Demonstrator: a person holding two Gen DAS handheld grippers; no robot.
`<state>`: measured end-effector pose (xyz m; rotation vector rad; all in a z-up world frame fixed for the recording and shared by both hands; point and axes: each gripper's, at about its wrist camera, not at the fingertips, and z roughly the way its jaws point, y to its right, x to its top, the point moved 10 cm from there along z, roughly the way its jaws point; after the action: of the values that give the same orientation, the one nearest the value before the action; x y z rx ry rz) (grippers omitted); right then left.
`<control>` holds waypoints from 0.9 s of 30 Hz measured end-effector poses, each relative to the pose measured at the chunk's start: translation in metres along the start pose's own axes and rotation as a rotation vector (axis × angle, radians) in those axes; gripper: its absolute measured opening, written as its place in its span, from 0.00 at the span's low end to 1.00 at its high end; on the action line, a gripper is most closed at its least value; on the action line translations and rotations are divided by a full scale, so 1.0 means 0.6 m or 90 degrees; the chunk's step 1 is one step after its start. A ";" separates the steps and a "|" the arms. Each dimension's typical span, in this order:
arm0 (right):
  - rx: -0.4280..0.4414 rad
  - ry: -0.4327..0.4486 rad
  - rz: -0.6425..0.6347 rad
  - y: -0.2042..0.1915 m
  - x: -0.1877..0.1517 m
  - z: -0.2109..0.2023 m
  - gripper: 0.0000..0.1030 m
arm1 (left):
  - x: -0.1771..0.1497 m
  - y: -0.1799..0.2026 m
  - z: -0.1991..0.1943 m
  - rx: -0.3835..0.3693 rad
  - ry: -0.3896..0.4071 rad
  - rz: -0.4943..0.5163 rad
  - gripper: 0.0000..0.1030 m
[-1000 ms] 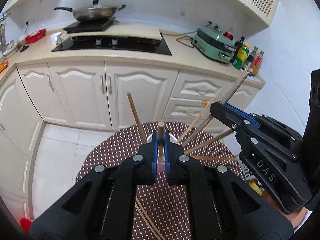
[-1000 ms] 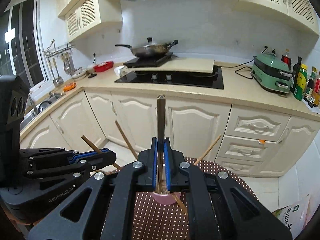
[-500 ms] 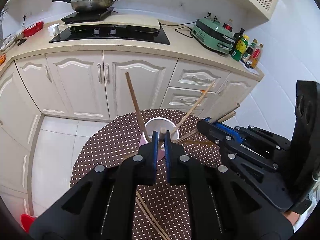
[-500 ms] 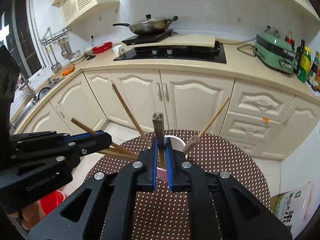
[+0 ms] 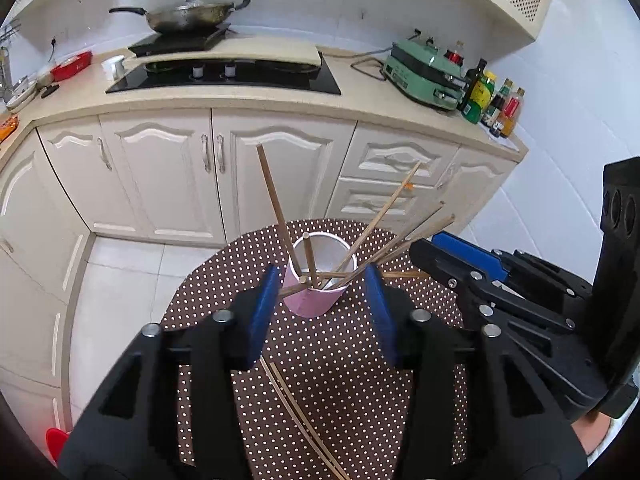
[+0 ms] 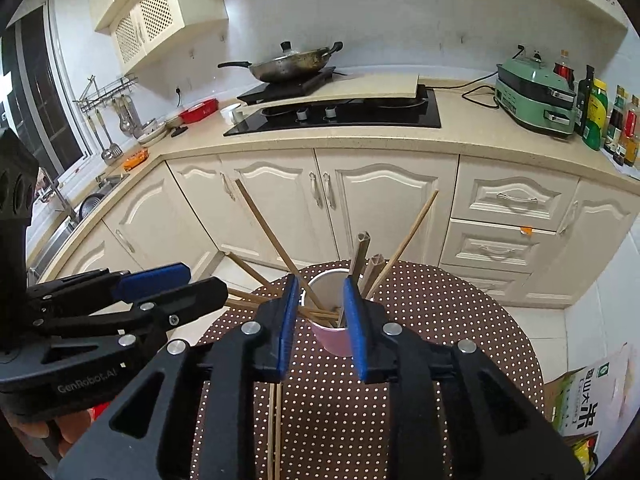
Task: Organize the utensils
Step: 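Lower the chopsticks into the pink cup and open both grippers, then move both grippers to the last two chopsticks and grasp one each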
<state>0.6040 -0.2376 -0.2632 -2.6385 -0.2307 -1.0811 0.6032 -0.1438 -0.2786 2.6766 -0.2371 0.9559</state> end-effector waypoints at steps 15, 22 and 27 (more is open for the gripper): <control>0.019 0.024 -0.007 -0.045 -0.033 -0.069 0.26 | -0.047 -0.028 -0.081 0.018 0.037 -0.024 0.47; 0.043 -0.027 -0.025 -0.084 -0.098 -0.047 0.27 | -0.105 -0.082 -0.080 0.046 0.012 -0.075 0.48; 0.055 -0.066 -0.029 -0.094 -0.136 -0.025 0.27 | -0.155 -0.107 -0.048 0.064 -0.032 -0.105 0.49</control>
<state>0.5223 -0.1922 -0.2999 -2.6258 -0.3529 -0.9280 0.5306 -0.0687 -0.3303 2.7621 0.0235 0.8727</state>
